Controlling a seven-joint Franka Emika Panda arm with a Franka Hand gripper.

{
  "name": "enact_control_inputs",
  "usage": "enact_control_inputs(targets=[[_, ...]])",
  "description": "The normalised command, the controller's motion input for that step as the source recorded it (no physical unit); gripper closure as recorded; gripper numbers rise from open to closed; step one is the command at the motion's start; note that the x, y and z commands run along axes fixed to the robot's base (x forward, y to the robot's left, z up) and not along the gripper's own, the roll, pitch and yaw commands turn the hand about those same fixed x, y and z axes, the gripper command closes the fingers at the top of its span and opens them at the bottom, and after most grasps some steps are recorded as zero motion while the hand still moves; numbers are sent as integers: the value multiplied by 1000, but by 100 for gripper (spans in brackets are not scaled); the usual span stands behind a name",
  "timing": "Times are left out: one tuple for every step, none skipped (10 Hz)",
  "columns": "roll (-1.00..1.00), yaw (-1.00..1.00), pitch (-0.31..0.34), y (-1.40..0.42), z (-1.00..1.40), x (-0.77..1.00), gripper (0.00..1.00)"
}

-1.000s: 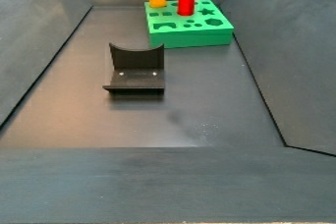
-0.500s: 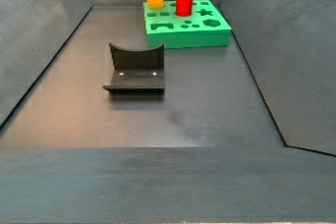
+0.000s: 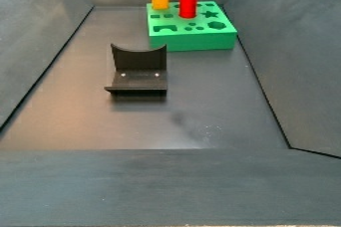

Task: Pick up the rectangle object. Move up. Move to above the board. Insert the rectangle object.
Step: Insert the rectangle object.

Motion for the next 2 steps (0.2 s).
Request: enact_control_inputs(targets=[[0,0,-494,0,-277,-403,100],[0,0,53,0,0,40,100]])
